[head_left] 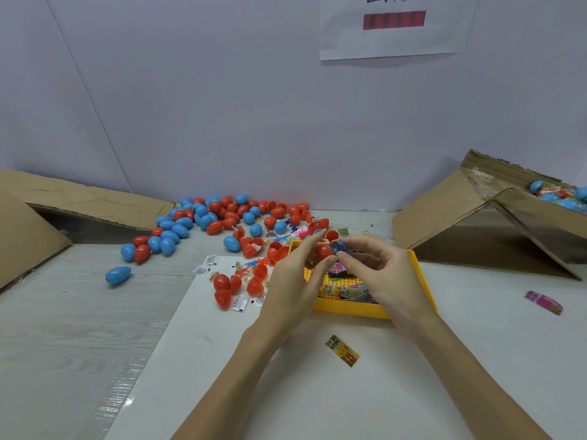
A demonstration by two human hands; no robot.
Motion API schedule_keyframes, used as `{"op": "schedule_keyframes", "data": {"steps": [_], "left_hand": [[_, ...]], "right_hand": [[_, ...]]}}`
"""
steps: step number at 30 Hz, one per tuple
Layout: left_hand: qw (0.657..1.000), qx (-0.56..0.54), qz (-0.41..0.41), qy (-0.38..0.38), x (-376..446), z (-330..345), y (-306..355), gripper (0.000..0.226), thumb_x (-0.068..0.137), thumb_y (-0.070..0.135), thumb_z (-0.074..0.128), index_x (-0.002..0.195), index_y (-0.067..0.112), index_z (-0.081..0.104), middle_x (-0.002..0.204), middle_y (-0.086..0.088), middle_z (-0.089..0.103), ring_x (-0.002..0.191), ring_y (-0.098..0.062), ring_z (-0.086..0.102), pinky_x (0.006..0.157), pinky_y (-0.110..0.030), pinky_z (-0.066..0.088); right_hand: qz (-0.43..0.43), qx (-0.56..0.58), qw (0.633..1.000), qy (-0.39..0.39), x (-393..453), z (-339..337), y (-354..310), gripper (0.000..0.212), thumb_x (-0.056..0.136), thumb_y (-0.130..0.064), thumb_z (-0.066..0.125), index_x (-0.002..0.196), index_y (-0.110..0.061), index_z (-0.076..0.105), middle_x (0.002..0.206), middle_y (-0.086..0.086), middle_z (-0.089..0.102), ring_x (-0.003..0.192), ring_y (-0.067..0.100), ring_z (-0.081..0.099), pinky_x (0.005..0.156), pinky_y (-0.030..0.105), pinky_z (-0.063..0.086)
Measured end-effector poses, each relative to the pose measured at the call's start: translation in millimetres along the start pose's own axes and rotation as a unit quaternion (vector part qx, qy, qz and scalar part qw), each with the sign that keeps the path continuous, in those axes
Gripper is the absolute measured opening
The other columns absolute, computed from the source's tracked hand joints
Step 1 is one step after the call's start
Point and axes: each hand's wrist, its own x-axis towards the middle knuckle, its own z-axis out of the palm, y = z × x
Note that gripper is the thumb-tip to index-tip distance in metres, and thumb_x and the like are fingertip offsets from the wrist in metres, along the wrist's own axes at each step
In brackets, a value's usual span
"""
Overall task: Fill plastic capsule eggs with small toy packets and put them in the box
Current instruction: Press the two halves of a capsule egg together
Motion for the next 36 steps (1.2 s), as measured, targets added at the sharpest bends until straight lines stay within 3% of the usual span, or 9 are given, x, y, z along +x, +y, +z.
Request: {"op": "schedule_keyframes", "data": {"steps": [3, 7, 11, 16, 20, 24, 27, 31, 36], "left_hand": [[0.999, -0.022, 0.002, 0.035, 1.0, 0.9, -1.2, 0.040, 0.097, 0.030, 0.066, 0.133, 0.016, 0.057, 0.113, 0.017, 0.068, 0.106, 0.005, 0.066, 0.087, -0.010, 0.051], [0.998, -0.041, 0.022, 0.045, -0.5, 3.3, -1.6, 0.035, 0.101, 0.026, 0.062, 0.135, 0.017, 0.060, 0.119, 0.017, 0.068, 0.112, 0.001, 0.065, 0.091, -0.013, 0.051], [0.998, -0.019, 0.050, 0.017, 0.1, 3.4, -0.5, 0.051, 0.101, 0.021, 0.063, 0.150, 0.017, 0.049, 0.144, 0.013, 0.057, 0.131, -0.001, 0.054, 0.104, -0.019, 0.047], [0.995, 0.015, 0.097, 0.027, 0.3, 2.8, -0.5, 0.058, 0.100, 0.018, 0.065, 0.154, 0.015, 0.043, 0.137, 0.005, 0.060, 0.129, -0.007, 0.054, 0.105, -0.014, 0.041], [0.991, 0.044, 0.121, 0.022, 0.1, 0.9, -1.8, 0.058, 0.104, 0.024, 0.057, 0.157, 0.017, 0.037, 0.135, 0.003, 0.059, 0.126, -0.010, 0.055, 0.104, -0.021, 0.046], [0.991, 0.068, 0.114, 0.033, 1.1, -1.4, -4.6, 0.061, 0.103, 0.035, 0.056, 0.158, 0.022, 0.035, 0.136, 0.011, 0.058, 0.126, 0.002, 0.051, 0.105, -0.020, 0.045], [0.992, 0.063, 0.101, 0.051, 0.7, -2.6, -7.0, 0.057, 0.099, 0.043, 0.058, 0.152, 0.024, 0.046, 0.135, 0.015, 0.060, 0.124, 0.002, 0.055, 0.103, -0.021, 0.047], [0.992, 0.047, 0.110, 0.048, 1.9, -3.7, -8.8, 0.046, 0.099, 0.033, 0.064, 0.143, 0.020, 0.058, 0.136, 0.009, 0.064, 0.127, -0.005, 0.058, 0.104, -0.031, 0.050], [0.994, 0.002, 0.101, 0.037, 2.5, -2.6, -7.7, 0.039, 0.100, 0.023, 0.064, 0.139, 0.018, 0.062, 0.130, 0.009, 0.068, 0.123, -0.006, 0.061, 0.101, -0.026, 0.051]], "right_hand": [[0.011, 0.032, 0.999, -0.002, -1.0, 0.7, -2.5, 0.038, 0.078, -0.043, 0.075, 0.114, -0.029, 0.076, 0.104, -0.015, 0.078, 0.101, 0.006, 0.074, 0.086, 0.027, 0.062], [0.038, 0.122, 0.992, -0.003, -3.0, 5.7, -0.2, 0.037, 0.082, -0.034, 0.078, 0.116, -0.020, 0.076, 0.109, -0.002, 0.079, 0.105, 0.016, 0.075, 0.087, 0.030, 0.062], [0.127, 0.291, 0.948, 0.002, -2.3, 9.3, -2.2, 0.045, 0.077, -0.024, 0.082, 0.118, -0.008, 0.073, 0.112, 0.009, 0.078, 0.109, 0.024, 0.074, 0.085, 0.028, 0.061], [0.192, 0.374, 0.907, -0.033, -1.4, 7.5, -7.2, 0.045, 0.076, -0.017, 0.083, 0.118, -0.007, 0.072, 0.115, 0.014, 0.077, 0.103, 0.023, 0.076, 0.078, 0.027, 0.061], [0.224, 0.413, 0.881, -0.051, -2.0, 9.5, -10.1, 0.044, 0.077, -0.015, 0.083, 0.119, -0.007, 0.072, 0.116, 0.014, 0.076, 0.096, 0.022, 0.076, 0.076, 0.028, 0.062], [0.245, 0.421, 0.871, -0.064, -2.2, 9.1, -11.2, 0.028, 0.078, -0.015, 0.083, 0.106, -0.011, 0.081, 0.114, 0.014, 0.076, 0.094, 0.023, 0.076, 0.074, 0.029, 0.062], [0.260, 0.425, 0.864, -0.074, -2.4, 9.5, -12.8, 0.025, 0.079, -0.017, 0.083, 0.103, -0.010, 0.083, 0.114, 0.014, 0.076, 0.095, 0.023, 0.076, 0.076, 0.030, 0.062], [0.267, 0.417, 0.864, -0.087, -2.5, 10.0, -14.8, 0.027, 0.081, -0.020, 0.082, 0.106, -0.009, 0.082, 0.117, 0.016, 0.075, 0.099, 0.023, 0.076, 0.079, 0.030, 0.062], [0.275, 0.399, 0.870, -0.091, -3.4, 9.8, -16.7, 0.020, 0.082, -0.023, 0.082, 0.098, -0.012, 0.084, 0.111, 0.016, 0.077, 0.104, 0.026, 0.076, 0.079, 0.030, 0.062]]}}
